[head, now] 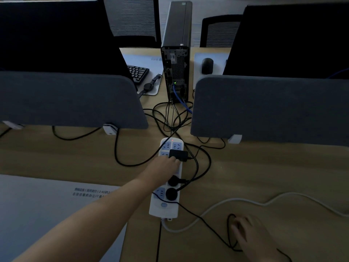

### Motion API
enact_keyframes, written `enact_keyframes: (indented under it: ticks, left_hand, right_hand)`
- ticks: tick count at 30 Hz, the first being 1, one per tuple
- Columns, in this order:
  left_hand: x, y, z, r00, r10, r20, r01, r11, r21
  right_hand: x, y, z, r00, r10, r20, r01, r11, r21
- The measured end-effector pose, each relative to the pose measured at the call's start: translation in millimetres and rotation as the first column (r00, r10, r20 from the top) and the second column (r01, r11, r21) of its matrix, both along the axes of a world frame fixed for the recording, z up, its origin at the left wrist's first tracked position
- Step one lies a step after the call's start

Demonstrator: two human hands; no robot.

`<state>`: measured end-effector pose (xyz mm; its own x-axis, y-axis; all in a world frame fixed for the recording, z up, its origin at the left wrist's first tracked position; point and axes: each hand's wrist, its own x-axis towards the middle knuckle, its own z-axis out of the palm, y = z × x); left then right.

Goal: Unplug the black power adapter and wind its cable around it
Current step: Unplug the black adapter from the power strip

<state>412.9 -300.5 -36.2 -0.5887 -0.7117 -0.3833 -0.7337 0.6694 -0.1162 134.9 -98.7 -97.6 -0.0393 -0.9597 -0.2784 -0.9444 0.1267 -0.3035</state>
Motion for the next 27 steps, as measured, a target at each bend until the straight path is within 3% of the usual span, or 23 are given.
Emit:
enact_keyframes:
  ticks: [7, 11, 16, 19, 22, 25, 27]
  left_hand:
    - [15, 3, 25, 0.944, 0.151, -0.293, -0.124, 0.986, 0.109]
    - [23, 12, 55, 0.738, 0.466, -0.488, -0.337, 0.881, 0.332]
    - [21, 29, 90, 0.601, 0.537, -0.592, -0.389, 0.843, 0.371]
    - [19, 47, 122, 0.404, 0.601, -0.69, -0.416, 0.792, 0.447]
    - [7, 70, 171, 0.19, 0.618, -0.763, -0.32, 0.774, 0.547]
    - [-15, 92, 228, -0.053, 0.641, -0.766, -0.095, 0.76, 0.643]
    - [-32, 103, 257, -0.214, 0.652, -0.727, 0.071, 0.753, 0.654]
  right_hand:
    - [-5, 0, 0, 0.999, 0.045, 0.027, -0.046, 0.998, 0.047]
    - [-7, -1, 2, 0.994, 0.104, 0.019, -0.106, 0.989, 0.108]
    - [-12, -6, 15, 0.996, 0.086, 0.016, -0.087, 0.993, 0.084]
    - [-1, -17, 61, 0.997, -0.027, 0.075, 0.034, 0.996, -0.089]
    - [25, -26, 130, 0.95, -0.037, 0.309, 0.139, 0.939, -0.314]
    - [60, -27, 205, 0.827, 0.096, 0.554, 0.096, 0.946, -0.309]
    - [81, -23, 241, 0.689, 0.14, 0.712, 0.077, 0.961, -0.264]
